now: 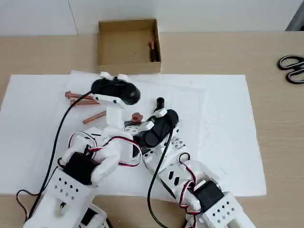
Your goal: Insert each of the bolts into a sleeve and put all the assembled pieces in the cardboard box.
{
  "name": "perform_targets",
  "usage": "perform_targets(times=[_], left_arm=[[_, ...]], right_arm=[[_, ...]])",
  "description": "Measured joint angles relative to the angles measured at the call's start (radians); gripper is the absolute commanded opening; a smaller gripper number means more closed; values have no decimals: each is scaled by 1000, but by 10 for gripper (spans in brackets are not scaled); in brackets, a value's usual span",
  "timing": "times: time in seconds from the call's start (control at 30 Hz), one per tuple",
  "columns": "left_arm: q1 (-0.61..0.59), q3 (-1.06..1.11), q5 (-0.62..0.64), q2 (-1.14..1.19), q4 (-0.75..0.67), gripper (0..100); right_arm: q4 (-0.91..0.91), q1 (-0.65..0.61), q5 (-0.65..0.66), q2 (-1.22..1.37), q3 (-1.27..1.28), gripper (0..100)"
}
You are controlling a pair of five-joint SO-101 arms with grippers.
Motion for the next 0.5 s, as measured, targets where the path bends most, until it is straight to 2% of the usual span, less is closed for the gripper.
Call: perform_targets(times=[0.5], left_arm=[[23,2,0,0,37,6]], right_arm=[[2,-2,0,0,0,4]])
